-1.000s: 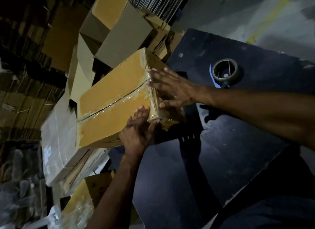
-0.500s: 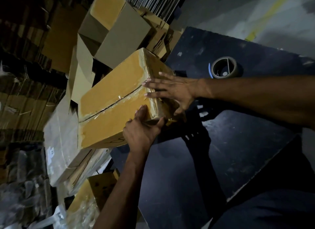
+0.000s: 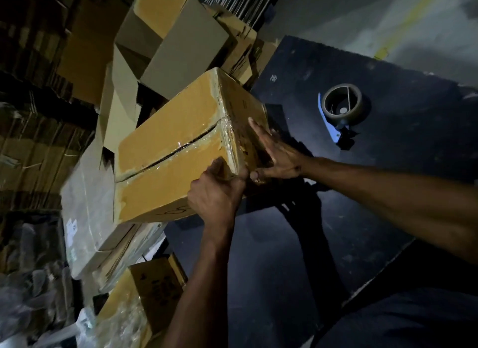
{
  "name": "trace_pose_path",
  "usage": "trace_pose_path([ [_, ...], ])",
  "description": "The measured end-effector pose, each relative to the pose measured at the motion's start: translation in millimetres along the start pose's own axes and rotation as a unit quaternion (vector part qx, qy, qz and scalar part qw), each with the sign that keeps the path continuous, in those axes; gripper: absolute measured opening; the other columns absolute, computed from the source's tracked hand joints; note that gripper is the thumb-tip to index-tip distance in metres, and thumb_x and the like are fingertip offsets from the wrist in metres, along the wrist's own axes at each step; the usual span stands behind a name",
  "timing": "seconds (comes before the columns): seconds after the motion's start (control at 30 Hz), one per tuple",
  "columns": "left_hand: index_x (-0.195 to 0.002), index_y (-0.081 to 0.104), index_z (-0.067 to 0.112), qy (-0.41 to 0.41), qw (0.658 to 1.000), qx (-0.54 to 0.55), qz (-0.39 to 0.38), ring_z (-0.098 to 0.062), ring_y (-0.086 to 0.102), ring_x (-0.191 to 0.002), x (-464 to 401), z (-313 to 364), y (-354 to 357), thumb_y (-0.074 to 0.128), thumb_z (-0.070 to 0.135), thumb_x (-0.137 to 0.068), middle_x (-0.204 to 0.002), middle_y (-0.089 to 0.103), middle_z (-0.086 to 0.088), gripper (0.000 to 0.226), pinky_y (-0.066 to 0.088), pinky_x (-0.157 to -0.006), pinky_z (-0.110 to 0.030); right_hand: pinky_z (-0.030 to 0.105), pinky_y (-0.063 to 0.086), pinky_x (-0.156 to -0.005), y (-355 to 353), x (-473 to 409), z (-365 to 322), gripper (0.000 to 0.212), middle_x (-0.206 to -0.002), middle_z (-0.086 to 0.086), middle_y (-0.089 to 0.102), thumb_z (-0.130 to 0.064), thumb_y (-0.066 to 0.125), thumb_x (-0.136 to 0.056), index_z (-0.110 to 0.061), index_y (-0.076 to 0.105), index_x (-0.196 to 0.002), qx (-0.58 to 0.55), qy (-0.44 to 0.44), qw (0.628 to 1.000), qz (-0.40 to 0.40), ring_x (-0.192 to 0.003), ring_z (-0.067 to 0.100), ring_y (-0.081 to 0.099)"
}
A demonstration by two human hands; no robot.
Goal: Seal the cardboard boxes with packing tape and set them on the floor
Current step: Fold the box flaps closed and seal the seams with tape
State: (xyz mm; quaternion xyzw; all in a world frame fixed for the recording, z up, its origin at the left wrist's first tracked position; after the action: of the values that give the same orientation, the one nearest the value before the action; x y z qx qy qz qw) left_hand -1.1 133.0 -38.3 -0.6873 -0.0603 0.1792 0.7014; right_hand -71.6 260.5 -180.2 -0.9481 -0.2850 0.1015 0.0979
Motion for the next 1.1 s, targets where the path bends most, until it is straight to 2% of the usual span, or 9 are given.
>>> trace_pose_path([
  [0.13, -0.126, 0.073, 0.033, 0.059, 0.996, 0.061, 0.027, -0.018, 0.075, -0.075, -3, -24, -4, 0.028, 0.088, -0.092, -0.090, 0.081, -0.002, 0.078, 0.047, -0.059, -0.021, 0.048, 0.015, -0.127, 32, 7, 3, 0.122, -0.170, -0.010, -0.010, -0.079, 0.067, -0.075, -0.039, -0.012, -0.160, -0.152, 0.097, 0.983, 0.017, -0.156, 0.011, 0.000],
  [0.23, -0.137, 0.066, 0.039, 0.118, 0.985, 0.120, -0.023, -0.019, 0.075, -0.104, 0, -39, -2, 0.044, 0.083, -0.092, -0.123, 0.074, 0.006, 0.066, 0.062, -0.075, -0.028, 0.048, 0.016, -0.127, 45, 10, 13, 0.112, -0.170, -0.014, -0.002, -0.081, 0.063, -0.076, -0.041, 0.004, -0.162, -0.226, 0.137, 0.963, 0.057, -0.156, 0.009, 0.004],
  [0.33, -0.144, 0.060, 0.037, 0.164, 0.981, 0.089, -0.049, -0.014, 0.061, -0.130, 3, -47, 3, 0.064, 0.085, -0.076, -0.144, 0.060, 0.012, 0.083, 0.058, -0.101, -0.042, 0.049, 0.022, -0.126, 45, 15, 16, 0.100, -0.170, -0.011, 0.013, -0.082, 0.060, -0.077, -0.044, 0.017, -0.160, -0.285, 0.154, 0.943, 0.080, -0.154, 0.009, 0.016],
  [0.53, -0.136, 0.068, 0.032, 0.197, 0.976, 0.088, 0.009, -0.008, 0.058, -0.130, -4, -52, 10, 0.064, 0.071, -0.085, -0.138, 0.063, 0.013, 0.064, 0.062, -0.090, -0.040, 0.048, 0.025, -0.124, 53, 9, 0, 0.104, -0.170, -0.009, 0.011, -0.084, 0.059, -0.075, -0.047, 0.010, -0.159, -0.273, 0.160, 0.943, 0.103, -0.154, 0.014, 0.018],
  [0.67, -0.140, 0.066, 0.025, 0.242, 0.967, 0.081, 0.024, -0.005, 0.051, -0.136, 0, -55, 16, 0.064, 0.055, -0.096, -0.144, 0.061, 0.006, 0.053, 0.062, -0.089, -0.043, 0.050, 0.035, -0.120, 57, 14, 8, 0.089, -0.167, -0.006, 0.025, -0.079, 0.060, -0.082, -0.048, 0.023, -0.157, -0.318, 0.169, 0.924, 0.131, -0.150, 0.016, 0.031],
  [0.73, -0.141, 0.064, 0.023, 0.249, 0.964, 0.091, 0.035, -0.008, 0.052, -0.136, 2, -55, 17, 0.058, 0.052, -0.100, -0.144, 0.062, 0.003, 0.050, 0.062, -0.089, -0.045, 0.051, 0.036, -0.119, 60, 15, 11, 0.093, -0.166, -0.009, 0.028, -0.084, 0.063, -0.076, -0.052, 0.025, -0.154, -0.355, 0.177, 0.908, 0.140, -0.148, 0.015, 0.034],
  [0.9, -0.147, 0.058, 0.023, 0.310, 0.946, 0.056, 0.083, -0.027, 0.055, -0.138, 9, -57, 35, 0.056, 0.033, -0.108, -0.151, 0.056, -0.008, 0.041, 0.054, -0.100, -0.053, 0.050, 0.029, -0.122, 70, 11, -1, 0.100, -0.168, -0.010, 0.020, -0.087, 0.056, -0.076, -0.047, 0.016, -0.158, -0.309, 0.169, 0.924, 0.150, -0.152, 0.014, 0.024],
  [1.03, -0.142, 0.064, 0.023, 0.282, 0.952, 0.061, 0.104, -0.027, 0.057, -0.137, 13, -50, 32, 0.056, 0.037, -0.108, -0.148, 0.059, -0.009, 0.038, 0.051, -0.104, -0.052, 0.043, 0.046, -0.112, 69, 14, 3, 0.092, -0.161, -0.005, 0.036, -0.082, 0.056, -0.080, -0.040, 0.030, -0.158, -0.350, 0.170, 0.903, 0.181, -0.142, 0.015, 0.044],
  [1.1, -0.142, 0.064, 0.022, 0.266, 0.956, 0.059, 0.107, -0.029, 0.058, -0.136, 17, -44, 32, 0.048, 0.046, -0.109, -0.147, 0.059, -0.010, 0.044, 0.049, -0.106, -0.052, 0.047, 0.044, -0.113, 66, 9, -2, 0.088, -0.162, -0.007, 0.036, -0.084, 0.055, -0.081, -0.046, 0.027, -0.156, -0.340, 0.179, 0.905, 0.181, -0.143, 0.016, 0.043],
])
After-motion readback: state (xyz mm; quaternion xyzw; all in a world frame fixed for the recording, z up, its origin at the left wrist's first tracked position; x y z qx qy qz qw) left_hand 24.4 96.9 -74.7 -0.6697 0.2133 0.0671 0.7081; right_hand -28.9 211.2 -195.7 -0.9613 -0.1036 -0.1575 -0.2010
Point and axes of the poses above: each hand's wrist, its own x-axis away from the middle knuckle, its own y-axis out of the palm, z = x × y, the point moved 4 cm from there along -x, towards the middle knuckle
